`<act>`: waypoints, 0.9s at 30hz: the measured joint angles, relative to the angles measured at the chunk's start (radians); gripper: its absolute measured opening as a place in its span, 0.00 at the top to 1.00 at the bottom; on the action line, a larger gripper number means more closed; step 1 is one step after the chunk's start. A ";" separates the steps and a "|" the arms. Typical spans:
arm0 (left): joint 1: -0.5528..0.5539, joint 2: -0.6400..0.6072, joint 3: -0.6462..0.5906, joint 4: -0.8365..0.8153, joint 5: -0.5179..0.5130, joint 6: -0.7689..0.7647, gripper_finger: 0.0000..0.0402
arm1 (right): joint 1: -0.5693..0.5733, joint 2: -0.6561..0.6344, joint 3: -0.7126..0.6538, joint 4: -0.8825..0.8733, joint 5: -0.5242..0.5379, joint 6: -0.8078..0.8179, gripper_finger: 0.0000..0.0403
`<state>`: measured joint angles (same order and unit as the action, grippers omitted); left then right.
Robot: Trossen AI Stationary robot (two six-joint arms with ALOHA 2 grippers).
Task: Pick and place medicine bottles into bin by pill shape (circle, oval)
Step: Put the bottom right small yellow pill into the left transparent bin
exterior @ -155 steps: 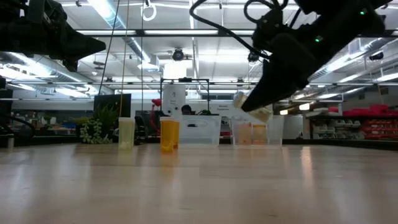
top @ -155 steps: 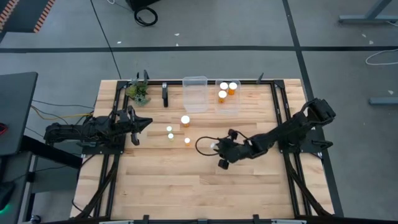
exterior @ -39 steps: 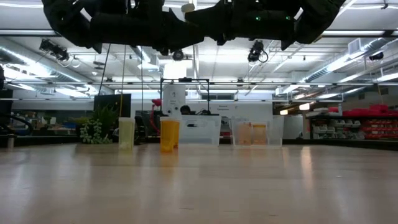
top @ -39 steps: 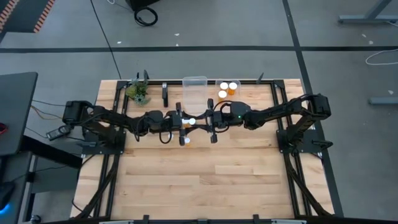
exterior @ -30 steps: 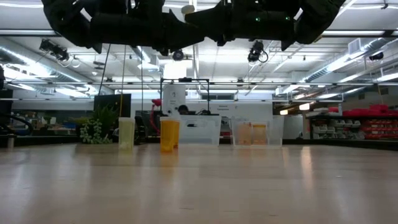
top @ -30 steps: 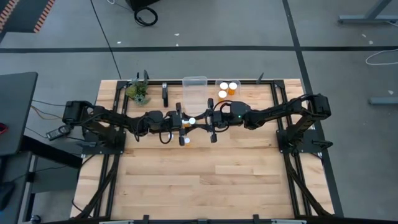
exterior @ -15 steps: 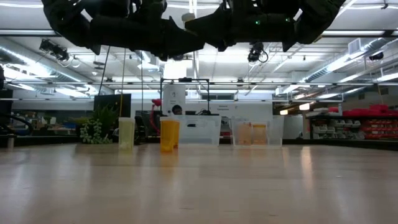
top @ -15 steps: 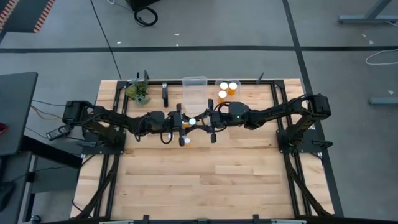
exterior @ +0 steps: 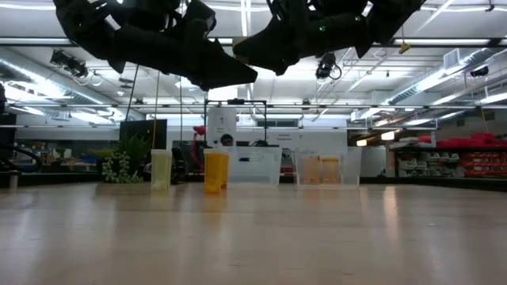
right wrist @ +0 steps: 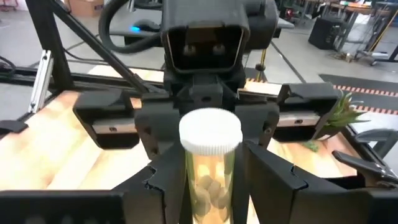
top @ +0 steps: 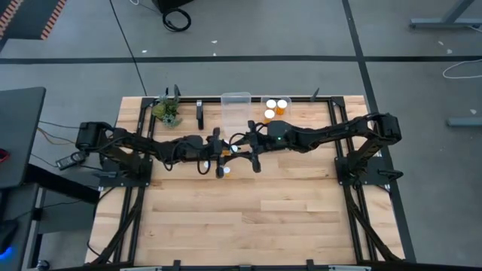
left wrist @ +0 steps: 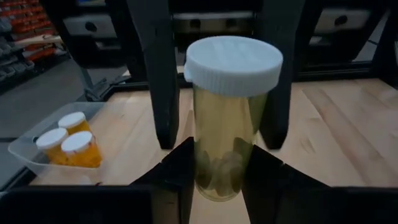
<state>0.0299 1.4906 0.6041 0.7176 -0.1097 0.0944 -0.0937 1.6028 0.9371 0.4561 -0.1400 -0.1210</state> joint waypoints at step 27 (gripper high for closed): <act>0.002 0.000 0.000 -0.027 0.003 -0.003 0.72 | -0.001 0.000 0.001 -0.025 -0.053 0.035 0.56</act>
<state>0.0315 1.4910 0.6041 0.6910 -0.1070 0.0910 -0.0944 1.6028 0.9379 0.4312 -0.1932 -0.0860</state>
